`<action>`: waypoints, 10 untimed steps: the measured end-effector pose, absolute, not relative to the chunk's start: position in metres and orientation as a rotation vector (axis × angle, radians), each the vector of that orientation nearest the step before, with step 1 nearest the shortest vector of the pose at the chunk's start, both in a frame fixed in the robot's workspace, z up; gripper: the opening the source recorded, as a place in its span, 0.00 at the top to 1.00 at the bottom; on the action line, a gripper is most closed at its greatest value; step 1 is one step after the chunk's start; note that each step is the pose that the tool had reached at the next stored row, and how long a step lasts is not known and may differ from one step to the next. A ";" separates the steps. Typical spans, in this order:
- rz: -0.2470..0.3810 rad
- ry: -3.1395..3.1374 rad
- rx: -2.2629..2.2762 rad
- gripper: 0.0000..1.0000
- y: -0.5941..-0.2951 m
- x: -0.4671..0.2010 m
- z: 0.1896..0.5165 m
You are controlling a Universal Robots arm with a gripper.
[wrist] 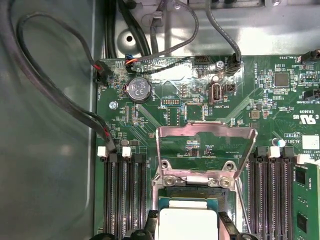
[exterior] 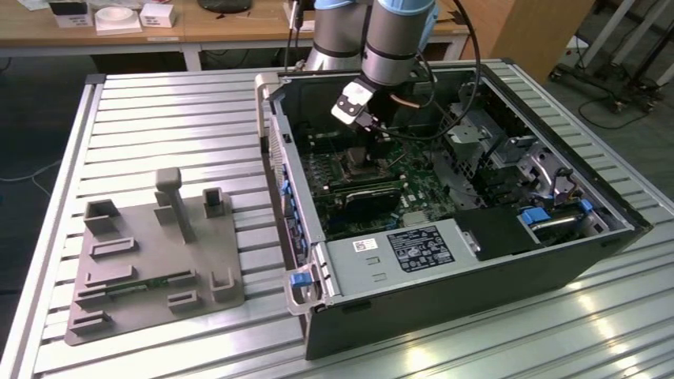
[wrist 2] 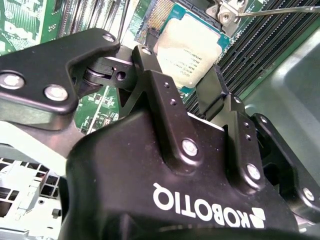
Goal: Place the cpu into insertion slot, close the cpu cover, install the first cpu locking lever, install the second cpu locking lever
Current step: 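Place the cpu into insertion slot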
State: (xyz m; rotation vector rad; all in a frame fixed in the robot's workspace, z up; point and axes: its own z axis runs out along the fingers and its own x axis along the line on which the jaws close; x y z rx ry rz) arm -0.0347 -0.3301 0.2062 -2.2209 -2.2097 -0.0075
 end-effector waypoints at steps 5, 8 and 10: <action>0.019 -2.222 -2.233 0.46 -0.330 -0.035 0.206; 0.022 -2.223 -2.234 0.46 -0.330 -0.035 0.206; 0.021 -2.223 -2.234 0.46 -0.330 -0.035 0.205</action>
